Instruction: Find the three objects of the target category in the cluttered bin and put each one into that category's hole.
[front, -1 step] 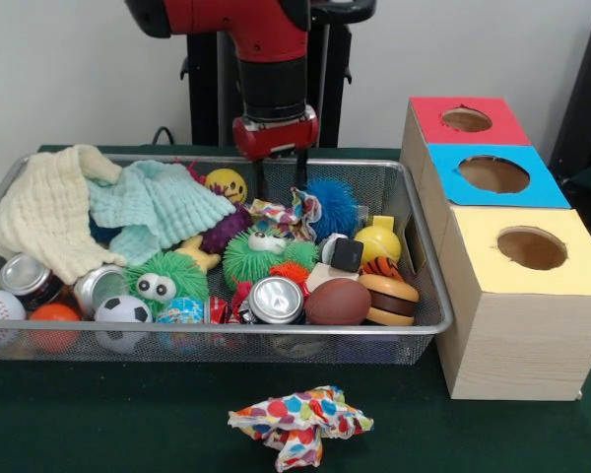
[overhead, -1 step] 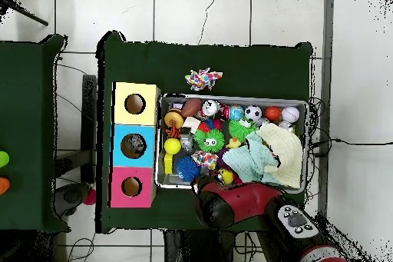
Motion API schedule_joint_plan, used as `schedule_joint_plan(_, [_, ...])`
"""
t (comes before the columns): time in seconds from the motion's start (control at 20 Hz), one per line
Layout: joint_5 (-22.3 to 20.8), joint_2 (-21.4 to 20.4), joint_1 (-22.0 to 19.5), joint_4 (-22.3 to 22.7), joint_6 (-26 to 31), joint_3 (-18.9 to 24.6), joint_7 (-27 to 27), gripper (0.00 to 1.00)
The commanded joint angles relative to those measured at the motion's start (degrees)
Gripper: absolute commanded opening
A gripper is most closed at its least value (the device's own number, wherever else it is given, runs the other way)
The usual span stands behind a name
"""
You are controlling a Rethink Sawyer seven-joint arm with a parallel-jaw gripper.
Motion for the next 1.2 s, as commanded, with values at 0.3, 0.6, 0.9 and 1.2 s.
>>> schedule_joint_plan(0.3, [-7.59,-0.41,3.04,-12.13,5.46,-5.01,-0.74,1.00])
schedule_joint_plan(0.6, [-4.84,6.31,-0.41,-12.15,3.42,-3.91,3.56,1.00])
schedule_joint_plan(0.9, [-2.63,8.98,-2.51,-11.69,2.78,-2.93,5.51,1.00])
schedule_joint_plan(1.2, [-4.65,10.09,-2.55,-12.39,3.85,-2.02,2.35,1.00])
